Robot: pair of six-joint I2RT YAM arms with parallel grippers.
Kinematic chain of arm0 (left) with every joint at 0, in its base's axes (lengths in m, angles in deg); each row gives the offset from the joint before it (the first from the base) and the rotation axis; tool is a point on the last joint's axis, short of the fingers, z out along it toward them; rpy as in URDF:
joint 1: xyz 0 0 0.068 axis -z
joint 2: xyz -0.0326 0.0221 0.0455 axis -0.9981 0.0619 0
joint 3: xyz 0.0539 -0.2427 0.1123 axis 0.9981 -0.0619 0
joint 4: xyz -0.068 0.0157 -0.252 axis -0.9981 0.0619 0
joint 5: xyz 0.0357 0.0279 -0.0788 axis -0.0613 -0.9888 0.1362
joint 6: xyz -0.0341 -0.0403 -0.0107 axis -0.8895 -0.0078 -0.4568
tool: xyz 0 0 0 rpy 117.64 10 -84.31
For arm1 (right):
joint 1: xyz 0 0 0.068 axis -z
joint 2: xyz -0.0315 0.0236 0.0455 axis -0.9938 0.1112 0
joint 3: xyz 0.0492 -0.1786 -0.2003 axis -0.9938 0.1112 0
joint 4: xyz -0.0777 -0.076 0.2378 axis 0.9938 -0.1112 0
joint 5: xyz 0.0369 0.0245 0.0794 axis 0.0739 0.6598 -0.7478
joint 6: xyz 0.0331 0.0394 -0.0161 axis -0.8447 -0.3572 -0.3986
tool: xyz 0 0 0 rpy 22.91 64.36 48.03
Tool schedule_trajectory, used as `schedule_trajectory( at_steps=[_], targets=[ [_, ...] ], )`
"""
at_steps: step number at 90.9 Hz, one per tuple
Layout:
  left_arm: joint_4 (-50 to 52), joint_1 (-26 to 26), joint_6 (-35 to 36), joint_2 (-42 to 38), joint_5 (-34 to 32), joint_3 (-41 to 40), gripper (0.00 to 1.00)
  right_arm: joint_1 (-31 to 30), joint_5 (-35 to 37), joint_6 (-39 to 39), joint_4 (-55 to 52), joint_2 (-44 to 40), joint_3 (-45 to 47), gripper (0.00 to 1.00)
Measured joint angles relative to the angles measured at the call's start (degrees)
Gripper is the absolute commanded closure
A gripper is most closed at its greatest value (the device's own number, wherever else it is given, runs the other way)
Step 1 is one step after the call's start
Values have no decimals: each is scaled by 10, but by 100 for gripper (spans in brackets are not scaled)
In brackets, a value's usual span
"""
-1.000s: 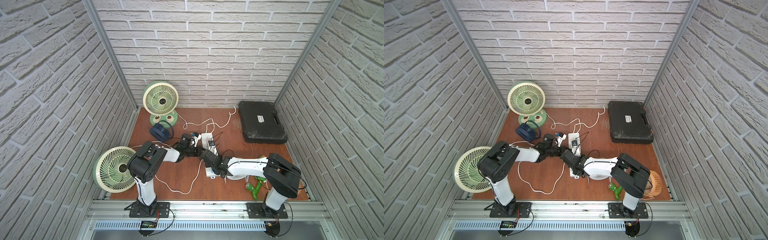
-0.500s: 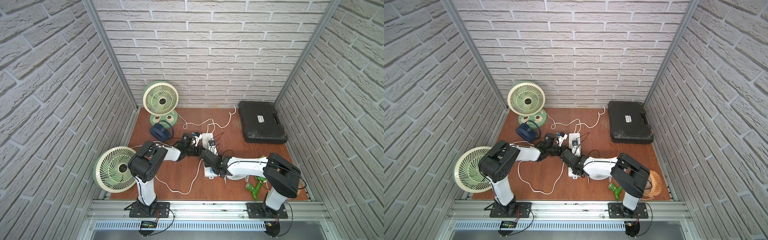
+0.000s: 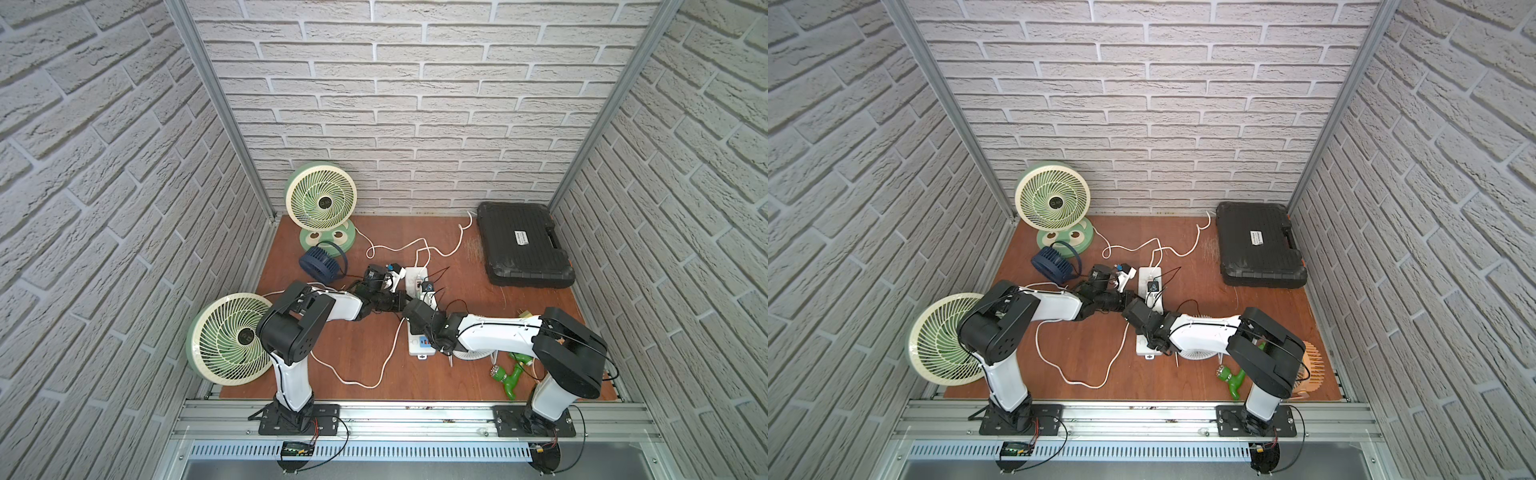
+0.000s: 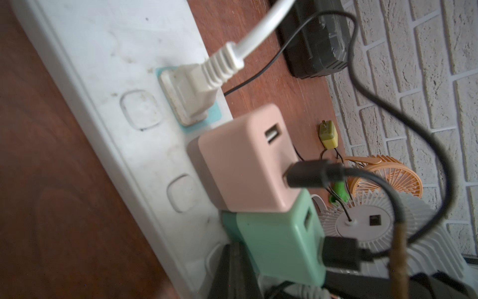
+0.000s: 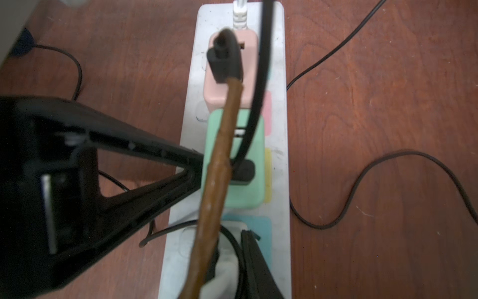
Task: Unplug the desk fan from the power strip
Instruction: Remove the plug from the socket.
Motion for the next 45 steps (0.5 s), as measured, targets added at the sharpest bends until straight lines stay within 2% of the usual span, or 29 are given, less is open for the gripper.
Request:
schedule_trajectory(
  at_steps=[25, 45],
  targets=[
    [1, 0, 0, 0, 0, 1, 100, 18, -37, -13, 37, -23, 32, 96],
    [1, 0, 0, 0, -2, 1, 100, -3, -7, -4, -22, -10, 0, 96]
  ],
)
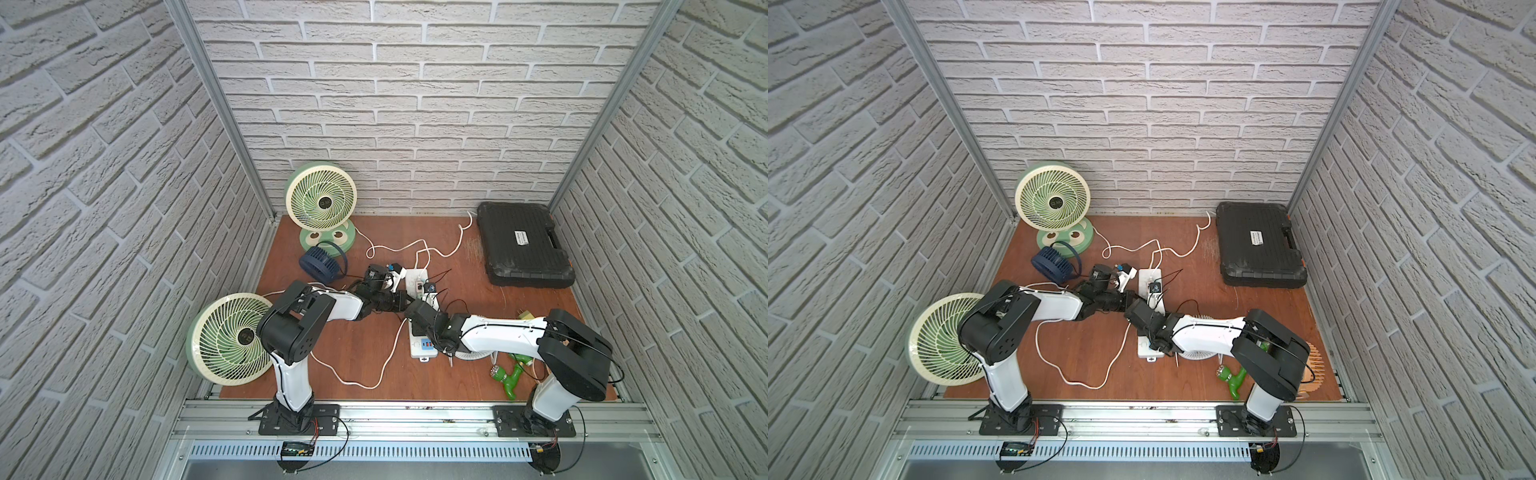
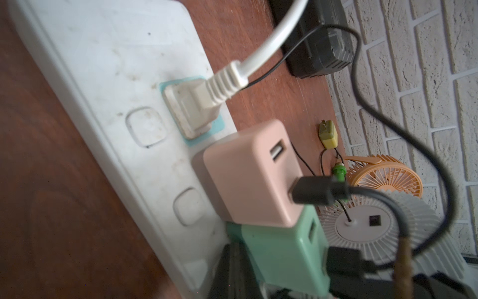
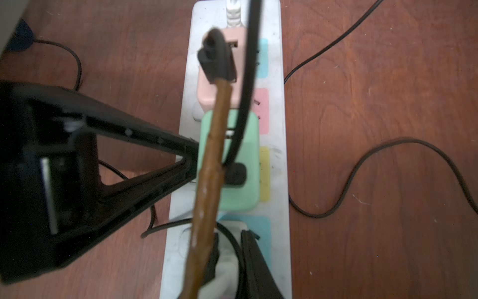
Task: Unplug the desk fan from the power strip
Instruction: Remove the plug from the socket.
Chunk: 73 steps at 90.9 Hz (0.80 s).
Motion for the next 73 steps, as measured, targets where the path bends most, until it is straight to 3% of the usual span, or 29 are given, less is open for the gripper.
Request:
schedule_trajectory(
  at_steps=[31, 55, 73],
  targets=[
    [1, 0, 0, 0, -1, 0, 100, 17, -24, -6, 27, -16, 25, 95],
    [1, 2, 0, 0, 0, 0, 100, -2, 7, -2, -22, 0, -6, 95],
    [1, 2, 0, 0, 0, 0, 100, 24, -33, -14, 23, -24, 30, 95]
  ],
)
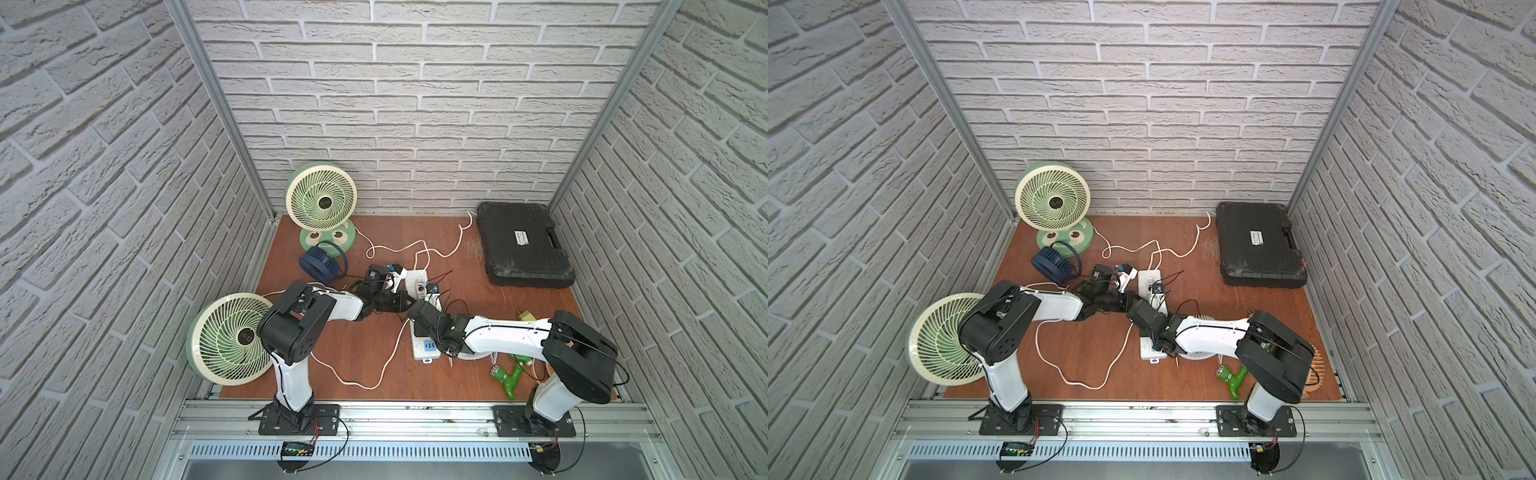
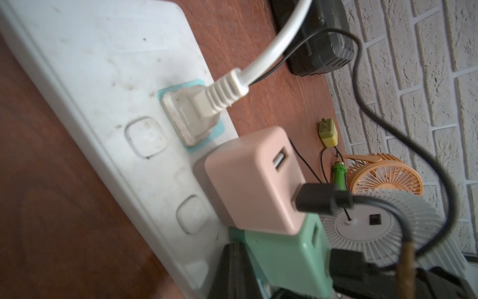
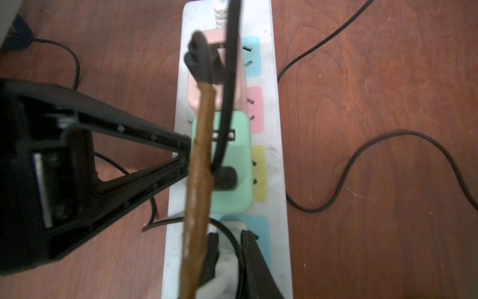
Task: Unplug the desk fan from the power strip
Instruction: Remove the plug from the socket.
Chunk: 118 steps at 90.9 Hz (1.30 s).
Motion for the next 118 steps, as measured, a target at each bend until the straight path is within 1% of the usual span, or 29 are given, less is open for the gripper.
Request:
schedule_trajectory(
  at_steps=[11, 24, 31, 40, 55, 62, 74, 82, 100, 108, 118],
  targets=[
    [0, 0, 0, 0, 0, 0, 100, -5, 3, 3, -12, 3, -9, 95],
    [0, 0, 0, 0, 0, 0, 100, -19, 29, 14, -57, 24, -43, 95],
    [0, 0, 0, 0, 0, 0, 100, -21, 37, 18, -64, 27, -46, 95],
    [0, 0, 1, 0, 1, 0, 100, -14, 33, 19, -56, 24, -41, 95],
    [0, 0, 2, 0, 1, 0, 100, 1, 2, 15, -23, 4, -13, 95],
    [0, 0, 2, 0, 1, 0, 100, -6, 8, 16, -30, 6, -18, 95],
    [0, 0, 2, 0, 2, 0, 100, -21, 37, 22, -74, 27, -51, 95],
    [0, 0, 2, 0, 3, 0, 100, -19, 43, 22, -78, 28, -51, 95],
    [0, 0, 4, 0, 4, 0, 100, 10, -2, 12, -24, -6, -5, 95],
    [0, 0, 4, 0, 4, 0, 100, 7, 0, 14, -35, -4, -11, 95],
    [0, -1, 4, 0, 6, 0, 100, -10, 28, 23, -80, 14, -45, 94]
  ],
)
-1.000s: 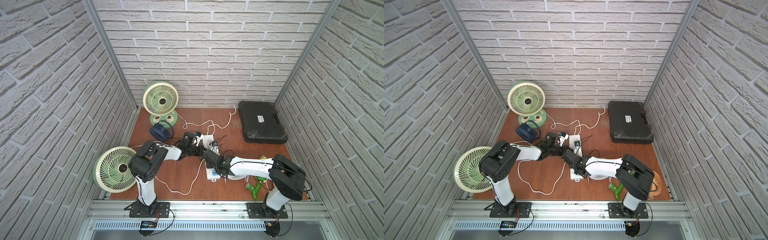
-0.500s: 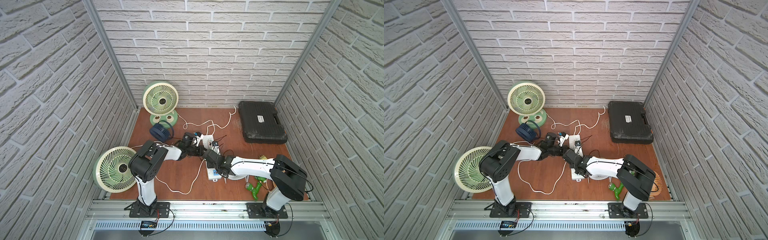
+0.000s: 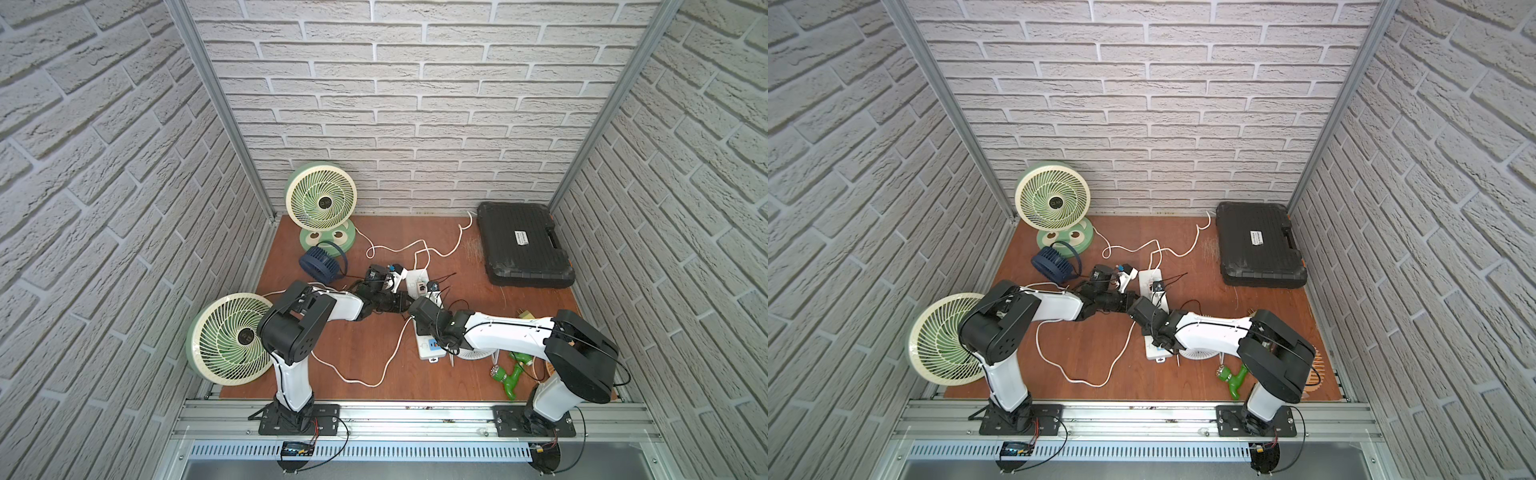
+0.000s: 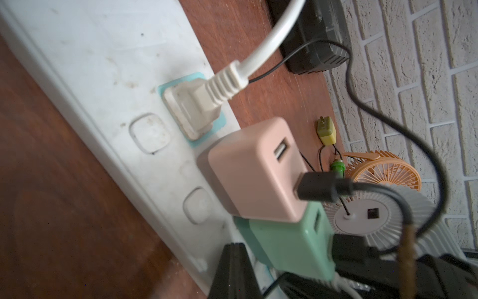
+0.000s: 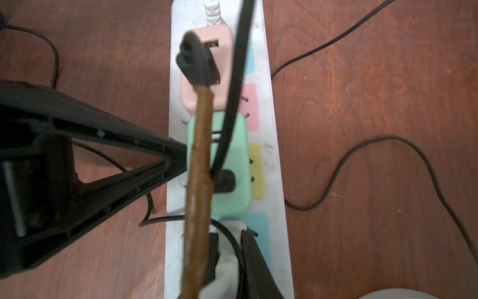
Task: Unplug the desk fan from the power strip
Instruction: Remove the plug from the socket.
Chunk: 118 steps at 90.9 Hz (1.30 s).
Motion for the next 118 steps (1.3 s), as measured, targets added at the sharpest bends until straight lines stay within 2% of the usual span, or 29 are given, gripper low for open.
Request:
schedule_trajectory(
  at_steps=[13, 26, 39, 69, 86, 118],
  targets=[
    [1, 0, 0, 0, 0, 0, 100, -8, 20, 4, -14, 8, -11, 94],
    [1, 0, 0, 0, 0, 0, 100, 5, -4, 0, 20, -10, 16, 94],
    [1, 0, 0, 0, 0, 0, 100, 4, -12, 0, 10, -11, 10, 94],
    [2, 0, 0, 0, 0, 0, 100, -16, 47, 6, -67, 13, -43, 94],
    [2, 0, 0, 0, 0, 0, 100, 2, 29, 3, -38, -13, -11, 94],
    [18, -2, 8, -6, 0, 2, 100, 6, 9, 10, -58, -62, -2, 94]
  ],
)
